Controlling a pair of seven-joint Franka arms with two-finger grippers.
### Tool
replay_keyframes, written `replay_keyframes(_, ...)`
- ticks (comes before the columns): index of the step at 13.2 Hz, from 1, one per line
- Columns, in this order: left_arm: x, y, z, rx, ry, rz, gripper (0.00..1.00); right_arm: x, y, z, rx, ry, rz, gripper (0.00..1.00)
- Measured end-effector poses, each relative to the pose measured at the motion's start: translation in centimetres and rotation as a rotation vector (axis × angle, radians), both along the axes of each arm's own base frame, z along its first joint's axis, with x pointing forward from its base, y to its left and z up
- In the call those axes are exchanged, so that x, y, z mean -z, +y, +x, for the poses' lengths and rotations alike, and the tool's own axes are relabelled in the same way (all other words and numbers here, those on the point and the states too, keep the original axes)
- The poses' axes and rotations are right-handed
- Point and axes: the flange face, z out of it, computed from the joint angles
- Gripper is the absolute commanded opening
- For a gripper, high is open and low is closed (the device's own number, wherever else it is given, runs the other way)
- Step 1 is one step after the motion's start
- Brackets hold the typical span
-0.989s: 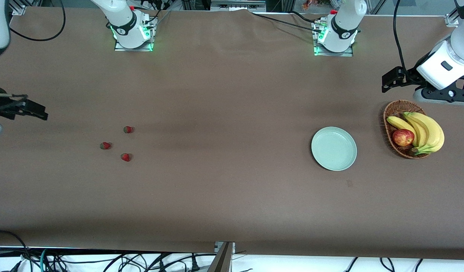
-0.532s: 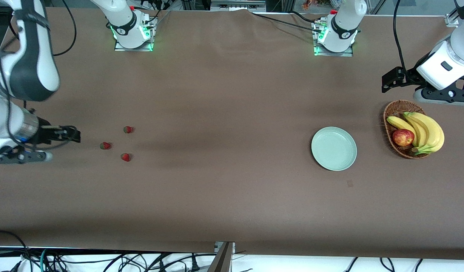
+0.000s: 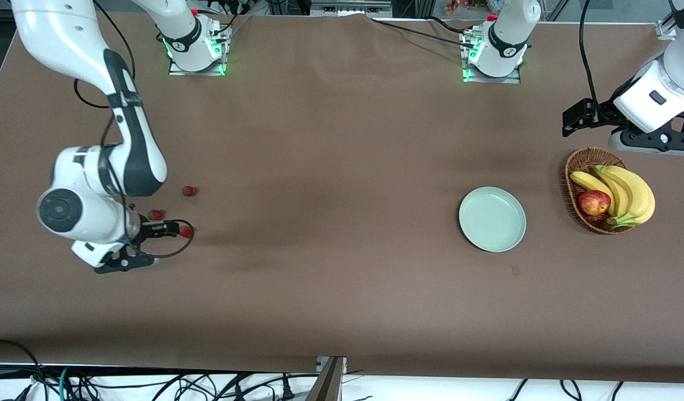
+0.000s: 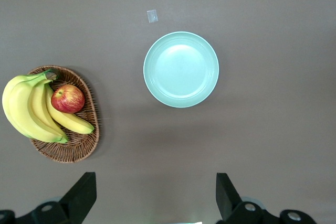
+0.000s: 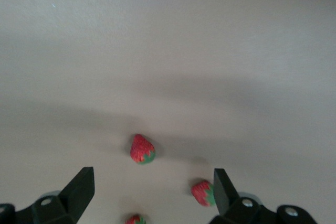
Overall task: Collect all strawberries into plate
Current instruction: 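Reach the right gripper down to a strawberry and grasp it, then carry the strawberry to mid-table with the right gripper and release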
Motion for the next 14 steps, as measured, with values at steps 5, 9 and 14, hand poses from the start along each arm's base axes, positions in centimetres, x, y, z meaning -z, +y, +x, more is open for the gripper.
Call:
replay_keyframes(5, 0.0, -0.3, 0.0, 0.005, 0.000, 0.000, 1.00, 6.8, 0.3, -1.4, -0.003, 0.043, 0.002, 1.00)
replay_keyframes(9, 0.0, -0.3, 0.0, 0.005, 0.000, 0.000, 1.00, 8.8, 0.2, -2.6, 0.007, 0.063, 0.012, 1.00)
replay_keyframes(14, 0.0, -0.3, 0.0, 0.006, 0.001, 0.000, 1.00, 9.9, 0.1, -3.2, 0.007, 0.048, 0.014, 0.46)
